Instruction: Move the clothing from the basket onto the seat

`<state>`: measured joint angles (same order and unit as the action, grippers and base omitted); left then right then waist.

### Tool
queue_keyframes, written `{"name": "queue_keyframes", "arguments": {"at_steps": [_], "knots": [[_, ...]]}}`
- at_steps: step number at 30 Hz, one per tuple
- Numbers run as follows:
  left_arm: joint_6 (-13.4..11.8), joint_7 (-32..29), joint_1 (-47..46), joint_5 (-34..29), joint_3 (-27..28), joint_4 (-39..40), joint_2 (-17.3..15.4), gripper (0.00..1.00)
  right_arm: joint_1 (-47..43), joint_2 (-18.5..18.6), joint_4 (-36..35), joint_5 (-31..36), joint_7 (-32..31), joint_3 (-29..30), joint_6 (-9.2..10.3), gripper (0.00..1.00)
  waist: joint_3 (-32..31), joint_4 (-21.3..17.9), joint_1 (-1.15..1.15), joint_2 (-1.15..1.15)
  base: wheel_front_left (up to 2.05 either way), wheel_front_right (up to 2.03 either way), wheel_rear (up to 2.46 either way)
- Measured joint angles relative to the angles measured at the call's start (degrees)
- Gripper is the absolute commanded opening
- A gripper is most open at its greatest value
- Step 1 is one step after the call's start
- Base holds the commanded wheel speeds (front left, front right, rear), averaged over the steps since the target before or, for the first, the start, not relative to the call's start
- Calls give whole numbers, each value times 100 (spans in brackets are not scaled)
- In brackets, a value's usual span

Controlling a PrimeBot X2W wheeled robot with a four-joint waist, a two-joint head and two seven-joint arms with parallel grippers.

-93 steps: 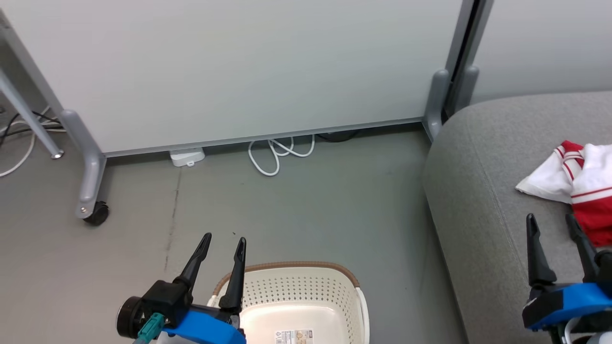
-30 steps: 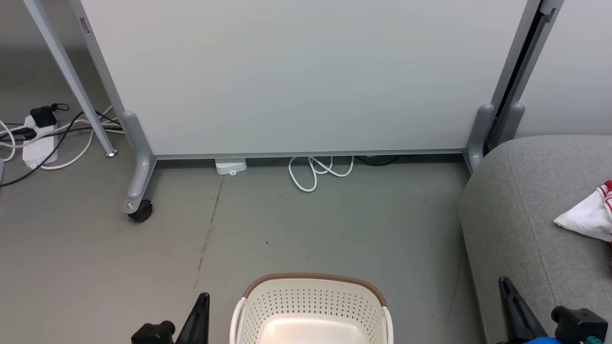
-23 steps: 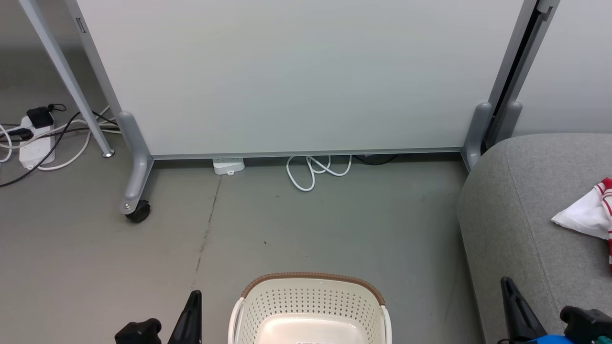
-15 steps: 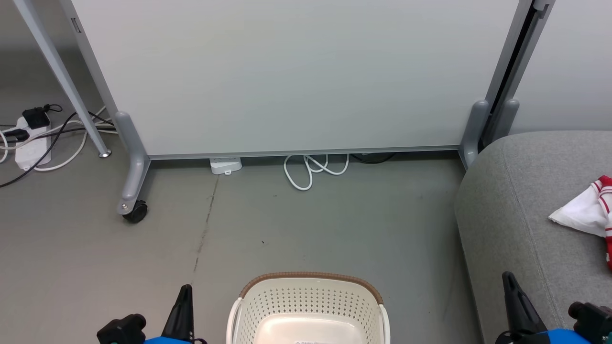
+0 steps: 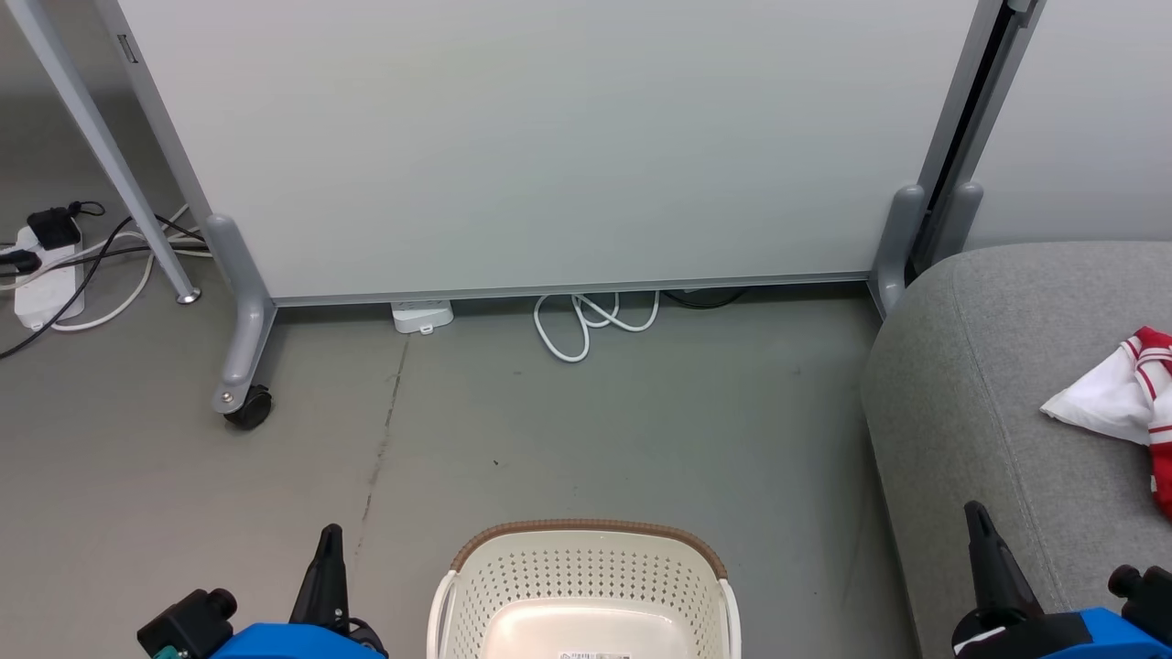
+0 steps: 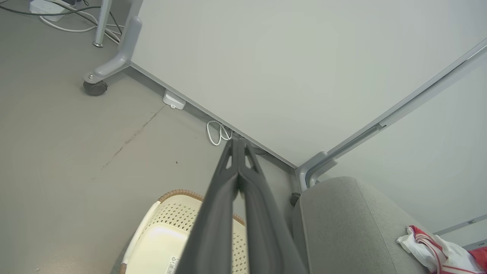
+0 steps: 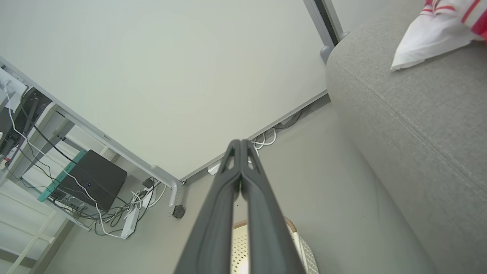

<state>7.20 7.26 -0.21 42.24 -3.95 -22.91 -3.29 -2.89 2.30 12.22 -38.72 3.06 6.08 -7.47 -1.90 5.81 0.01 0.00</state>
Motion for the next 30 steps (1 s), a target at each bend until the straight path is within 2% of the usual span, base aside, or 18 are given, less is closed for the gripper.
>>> {"name": "queue_keyframes", "arguments": {"at_steps": [30], "knots": [[0,-569,-231,2116,424,368,0,0,377,11,75,-2242,-402,14,0,0,67,-188,0,0,0,0,0]]}}
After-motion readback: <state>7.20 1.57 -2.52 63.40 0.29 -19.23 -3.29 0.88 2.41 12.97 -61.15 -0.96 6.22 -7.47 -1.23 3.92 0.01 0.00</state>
